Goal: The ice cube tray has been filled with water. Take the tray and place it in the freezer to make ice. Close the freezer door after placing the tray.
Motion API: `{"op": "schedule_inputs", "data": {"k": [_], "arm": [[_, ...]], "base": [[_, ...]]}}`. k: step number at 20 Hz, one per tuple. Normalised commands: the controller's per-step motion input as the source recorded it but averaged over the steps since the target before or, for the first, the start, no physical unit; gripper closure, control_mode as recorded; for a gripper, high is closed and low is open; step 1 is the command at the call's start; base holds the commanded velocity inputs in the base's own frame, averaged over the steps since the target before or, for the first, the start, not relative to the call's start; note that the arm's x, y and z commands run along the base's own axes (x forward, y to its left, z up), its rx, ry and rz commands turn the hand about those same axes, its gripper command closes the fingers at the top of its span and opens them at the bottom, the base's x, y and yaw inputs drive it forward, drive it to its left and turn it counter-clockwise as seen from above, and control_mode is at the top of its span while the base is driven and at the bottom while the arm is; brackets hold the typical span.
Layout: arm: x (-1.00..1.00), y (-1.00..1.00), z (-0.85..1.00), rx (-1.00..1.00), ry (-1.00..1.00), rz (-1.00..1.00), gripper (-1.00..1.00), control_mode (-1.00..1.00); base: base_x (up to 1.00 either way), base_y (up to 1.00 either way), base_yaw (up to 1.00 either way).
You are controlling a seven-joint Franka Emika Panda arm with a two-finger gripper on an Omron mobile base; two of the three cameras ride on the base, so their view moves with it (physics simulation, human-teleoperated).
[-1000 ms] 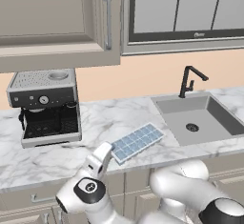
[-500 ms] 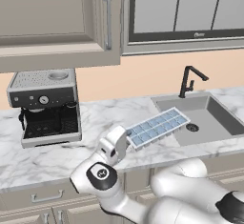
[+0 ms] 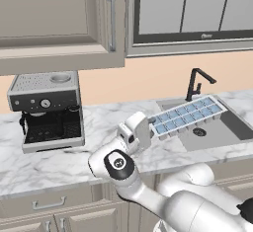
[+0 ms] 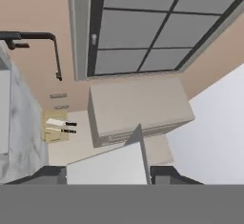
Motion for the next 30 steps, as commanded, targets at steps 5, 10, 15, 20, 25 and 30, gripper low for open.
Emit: {"op": "schedule_inputs", "data": {"k": [5,10,15,20,25,30], "arm": [[0.00,-0.53,0.54,0.02,0.00,-0.11,1.00,-1.00],[0.00,-0.50,0.32,0.14,0.00,-0.08,1.00,-1.00],[0.00,-0.31,0.07,0.07,0.00,-0.02,1.00,-1.00],[0.00,-0.09,0.00,0.00,0.00,0.00,1.00,-1.00],[0.00,0.00,0.00,0.00,0.00,0.03,1.00,-1.00],[0.01,-0.01,0.00,0.00,0.00,0.00,1.00,-1.00]], "base": [[0.00,0.00,0.00],[0.00,0.00,0.00],[0.00,0.00,0.00],[0.00,0.00,0.00],[0.00,0.00,0.00],[0.00,0.00,0.00]]}}
